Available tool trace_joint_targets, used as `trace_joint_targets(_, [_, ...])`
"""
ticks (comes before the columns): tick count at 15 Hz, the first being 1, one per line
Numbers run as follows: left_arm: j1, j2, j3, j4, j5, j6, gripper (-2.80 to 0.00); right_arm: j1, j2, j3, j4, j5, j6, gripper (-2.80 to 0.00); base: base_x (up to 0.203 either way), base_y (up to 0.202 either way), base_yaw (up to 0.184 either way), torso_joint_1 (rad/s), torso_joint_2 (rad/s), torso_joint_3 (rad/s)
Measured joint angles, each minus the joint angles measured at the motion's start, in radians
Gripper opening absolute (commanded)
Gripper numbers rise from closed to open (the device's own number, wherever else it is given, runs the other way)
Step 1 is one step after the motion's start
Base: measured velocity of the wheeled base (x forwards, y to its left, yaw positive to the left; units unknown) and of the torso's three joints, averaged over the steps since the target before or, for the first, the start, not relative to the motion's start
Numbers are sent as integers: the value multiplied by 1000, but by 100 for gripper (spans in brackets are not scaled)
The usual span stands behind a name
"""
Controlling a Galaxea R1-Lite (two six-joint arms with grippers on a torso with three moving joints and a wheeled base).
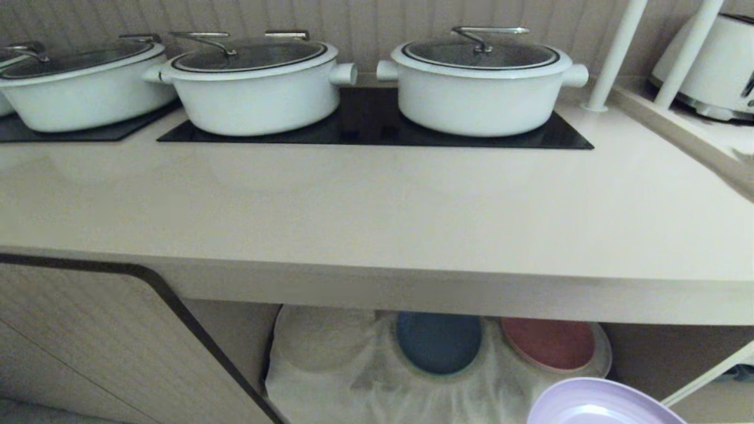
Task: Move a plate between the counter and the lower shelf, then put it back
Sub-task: Put the plate
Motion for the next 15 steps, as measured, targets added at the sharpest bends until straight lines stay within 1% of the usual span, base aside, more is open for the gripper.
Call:
trace_joint_targets(7, [0, 0, 0, 0, -1, 0, -280, 0, 0, 0, 0, 0, 0, -280, 0, 0, 0, 249, -533, -291])
trace_joint_targets(13, [0, 0, 0, 0, 0, 0, -280, 1, 0, -1, 1, 1, 0, -280, 0, 0, 0, 278, -595, -312])
trace_joint_targets(15, [0, 0, 0, 0, 0, 0, -280, 1, 0, -2, 1, 1, 0, -280, 0, 0, 0, 224, -453, -235])
